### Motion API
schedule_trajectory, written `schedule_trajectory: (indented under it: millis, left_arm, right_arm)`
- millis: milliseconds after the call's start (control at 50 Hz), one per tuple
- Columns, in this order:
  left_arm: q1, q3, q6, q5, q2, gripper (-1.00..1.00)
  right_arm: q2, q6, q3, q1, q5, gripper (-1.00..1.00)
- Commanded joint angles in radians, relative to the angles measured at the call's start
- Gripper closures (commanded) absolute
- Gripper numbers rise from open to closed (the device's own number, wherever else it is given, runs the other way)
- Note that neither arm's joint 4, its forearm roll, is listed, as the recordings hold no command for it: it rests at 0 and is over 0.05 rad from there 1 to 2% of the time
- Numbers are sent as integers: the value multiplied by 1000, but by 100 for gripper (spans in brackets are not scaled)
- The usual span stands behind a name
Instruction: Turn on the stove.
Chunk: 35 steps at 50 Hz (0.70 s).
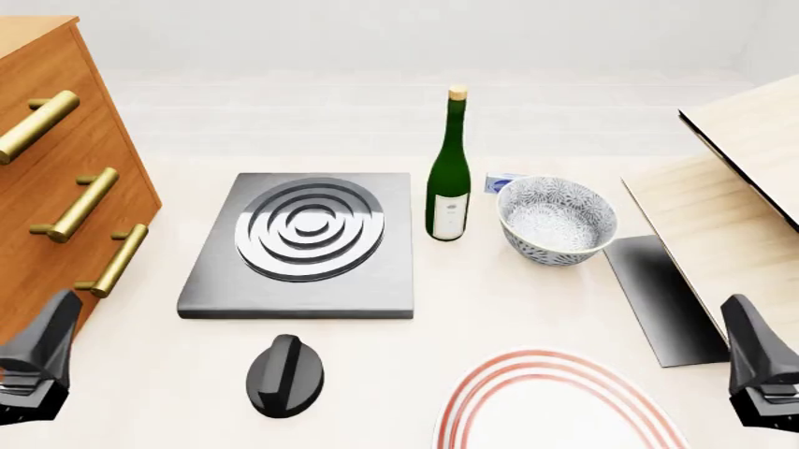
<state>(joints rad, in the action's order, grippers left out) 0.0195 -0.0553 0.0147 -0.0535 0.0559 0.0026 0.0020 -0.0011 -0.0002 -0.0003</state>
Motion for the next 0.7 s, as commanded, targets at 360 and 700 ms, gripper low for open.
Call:
schedule_trajectory:
  millis: [360,700]
  left_arm:
    - [41,-33,-24,-49,-46,-100]
    - [167,-169,-51,-74,127,-100]
  right_arm:
    - [4,4,-3,-1,1,-100]
    - [3,-1,-2,-1,-1,-100]
